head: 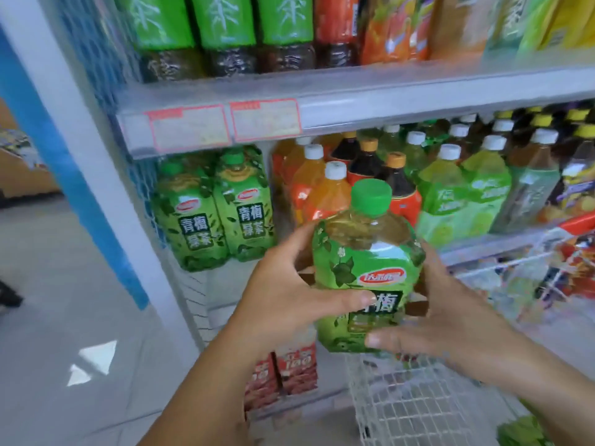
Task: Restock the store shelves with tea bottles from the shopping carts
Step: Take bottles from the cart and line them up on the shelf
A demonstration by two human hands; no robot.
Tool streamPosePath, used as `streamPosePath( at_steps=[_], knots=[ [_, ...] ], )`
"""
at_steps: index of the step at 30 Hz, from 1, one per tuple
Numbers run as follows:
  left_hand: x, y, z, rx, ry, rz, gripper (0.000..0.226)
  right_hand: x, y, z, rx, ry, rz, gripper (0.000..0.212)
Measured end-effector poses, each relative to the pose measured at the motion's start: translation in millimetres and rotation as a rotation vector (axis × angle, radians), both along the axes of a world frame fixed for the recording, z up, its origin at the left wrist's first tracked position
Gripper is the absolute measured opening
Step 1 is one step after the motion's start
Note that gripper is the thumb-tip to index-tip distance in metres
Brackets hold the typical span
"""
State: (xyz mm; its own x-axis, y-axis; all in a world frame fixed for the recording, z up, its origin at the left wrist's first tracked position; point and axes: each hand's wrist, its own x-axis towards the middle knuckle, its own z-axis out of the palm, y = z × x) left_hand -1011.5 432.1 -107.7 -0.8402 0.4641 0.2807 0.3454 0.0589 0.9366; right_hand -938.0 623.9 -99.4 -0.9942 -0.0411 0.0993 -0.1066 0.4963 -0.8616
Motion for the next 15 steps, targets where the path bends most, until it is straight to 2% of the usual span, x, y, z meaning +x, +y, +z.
streamPosePath(
  at_steps=[4,7,10,11,13,15],
  knots=[
    [-9.8,-53.0,10.1,-0.124,0.082,0.175,0.083,-46.4,-56.0,-14.3,-0.162,0.18,0.028,0.082],
    [-12.6,-98.1,12.1,-0.192,0.239,0.412,0.089,-81.7,-94.9,-18.3,-0.215,0.247,0.078,0.081],
    [-8.0,-133.2,3.2,-0.108,0.499,0.766,0.063,-115.2,-119.9,-26.9,-0.213,0.238,0.093,0.086],
    [-9.6,-143.1,-2.8,-0.102,0.532,0.864,0.057,-125.8,-125.3,-30.1,-0.22,0.225,0.094,0.088],
    [-16.3,-156.0,-13.8,-0.117,0.445,0.948,0.059,-142.7,-135.1,-37.1,-0.238,0.209,0.092,0.097],
    [-22.5,-161.6,-20.5,-0.176,0.308,0.932,0.069,-153.1,-144.7,-43.1,-0.177,0.185,0.062,0.104]
  ],
)
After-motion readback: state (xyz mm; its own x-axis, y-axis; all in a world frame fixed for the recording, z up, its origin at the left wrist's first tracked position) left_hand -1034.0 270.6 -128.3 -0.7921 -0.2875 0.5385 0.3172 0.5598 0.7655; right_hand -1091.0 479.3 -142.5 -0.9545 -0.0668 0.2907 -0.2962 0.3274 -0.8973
